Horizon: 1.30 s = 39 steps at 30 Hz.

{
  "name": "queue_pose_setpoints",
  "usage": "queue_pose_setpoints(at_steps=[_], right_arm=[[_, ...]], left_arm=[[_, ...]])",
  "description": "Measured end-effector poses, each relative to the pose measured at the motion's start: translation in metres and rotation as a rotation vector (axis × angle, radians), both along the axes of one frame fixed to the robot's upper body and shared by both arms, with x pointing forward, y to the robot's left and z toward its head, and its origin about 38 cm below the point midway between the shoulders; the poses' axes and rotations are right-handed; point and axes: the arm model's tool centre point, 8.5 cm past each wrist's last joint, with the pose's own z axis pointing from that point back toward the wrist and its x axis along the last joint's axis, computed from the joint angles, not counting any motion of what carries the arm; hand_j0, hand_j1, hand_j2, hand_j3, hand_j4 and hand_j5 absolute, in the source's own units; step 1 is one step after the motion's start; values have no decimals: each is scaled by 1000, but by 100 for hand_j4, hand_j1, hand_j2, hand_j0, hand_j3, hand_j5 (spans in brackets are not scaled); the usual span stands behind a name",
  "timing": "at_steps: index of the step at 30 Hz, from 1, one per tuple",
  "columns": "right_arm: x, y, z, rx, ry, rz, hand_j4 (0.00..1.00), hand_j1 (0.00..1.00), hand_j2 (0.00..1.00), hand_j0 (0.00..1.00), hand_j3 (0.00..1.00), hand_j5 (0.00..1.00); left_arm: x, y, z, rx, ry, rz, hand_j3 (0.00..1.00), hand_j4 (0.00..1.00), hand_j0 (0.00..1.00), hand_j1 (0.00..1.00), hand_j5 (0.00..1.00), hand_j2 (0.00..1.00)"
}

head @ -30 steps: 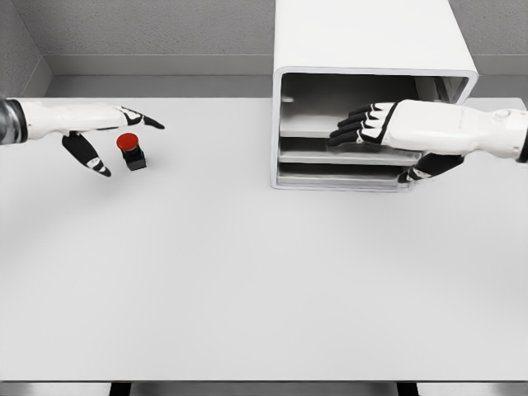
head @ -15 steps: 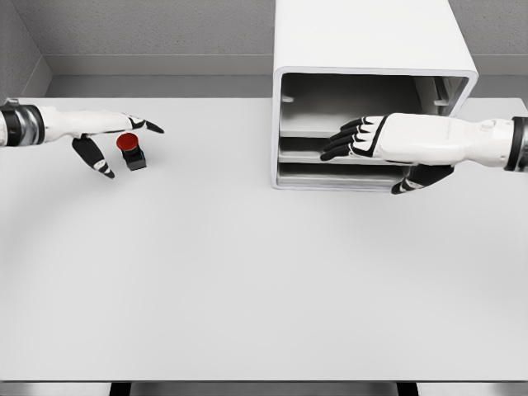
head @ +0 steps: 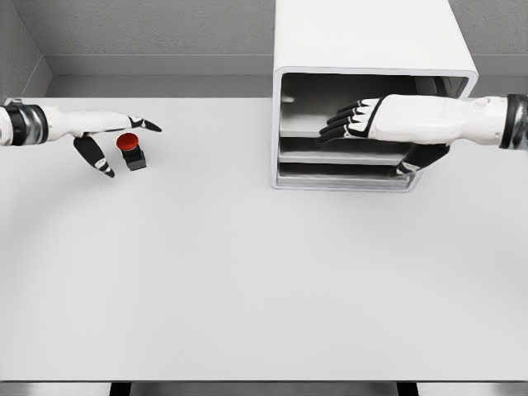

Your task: Slide open multi-storey tabletop storage cabinets and put open load switch and slide close multi-storey tabletop storage cabinets

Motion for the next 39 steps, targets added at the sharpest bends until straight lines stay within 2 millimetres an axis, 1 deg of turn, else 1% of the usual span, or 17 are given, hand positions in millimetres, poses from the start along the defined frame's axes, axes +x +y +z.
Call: queue_pose_setpoints(at_steps=[1, 3, 4, 8, 9, 12, 15, 20, 24, 27, 29, 30, 34, 35, 37, 39], right_arm=[[1, 3, -2, 6, 4, 4, 100, 100, 100, 100, 100, 100], [4, 6, -3, 16, 9, 4, 100, 100, 100, 100, 100, 100], [5, 6, -4, 20, 9, 3, 100, 100, 100, 100, 100, 100], [8, 8, -1, 33, 4, 1, 100, 100, 100, 100, 100, 100], [9, 8, -1, 35, 2, -2, 100, 100, 100, 100, 100, 100], [15, 5, -3, 54, 16, -12, 100, 100, 100, 100, 100, 100], [17, 3, -6, 84, 27, 1, 100, 100, 100, 100, 100, 100], [17, 3, -8, 125, 51, -5, 100, 100, 100, 100, 100, 100], [16, 3, -10, 167, 72, -17, 100, 100, 100, 100, 100, 100], [16, 3, -10, 169, 76, -23, 100, 100, 100, 100, 100, 100], [15, 3, -13, 200, 92, -33, 100, 100, 100, 100, 100, 100], [15, 3, -15, 227, 105, -40, 100, 100, 100, 100, 100, 100], [14, 4, -16, 236, 102, -52, 100, 100, 100, 100, 100, 100], [12, 5, -24, 192, 104, -49, 100, 100, 100, 100, 100, 100], [10, 7, -32, 122, 97, -37, 100, 100, 100, 100, 100, 100], [5, 9, -41, 86, 104, -22, 100, 100, 100, 100, 100, 100]], left_arm=[[0, 0, -1, 2, 2, 2, 99, 99, 99, 99, 99, 99], [1, 0, -2, 5, 3, 3, 88, 88, 88, 88, 88, 88], [1, 0, -2, 5, 4, 3, 86, 86, 86, 86, 86, 86], [1, -1, -3, 7, 5, 3, 85, 85, 85, 85, 85, 85], [1, -2, -3, 6, 5, 3, 83, 83, 83, 83, 83, 83], [3, -2, 1, 6, -3, 2, 81, 81, 81, 81, 81, 81], [3, -2, 1, 5, -6, 3, 76, 76, 76, 76, 76, 76], [3, -1, 2, 5, -7, 5, 75, 75, 75, 75, 75, 75], [3, -2, 2, 5, -6, 3, 69, 69, 69, 69, 69, 69], [3, -2, 1, 6, -6, 2, 68, 68, 68, 68, 68, 68], [3, -3, 1, 6, -6, 1, 64, 64, 64, 64, 64, 64], [3, -3, 0, 6, -4, 1, 64, 64, 64, 64, 64, 64], [3, -4, 0, 5, -3, -1, 63, 63, 63, 63, 63, 63], [3, -4, -1, 6, -3, -1, 63, 63, 63, 63, 63, 63], [4, -5, -1, 6, -3, 3, 62, 62, 62, 62, 62, 62], [5, -6, -2, -1, -3, 11, 57, 57, 57, 57, 57, 57]])
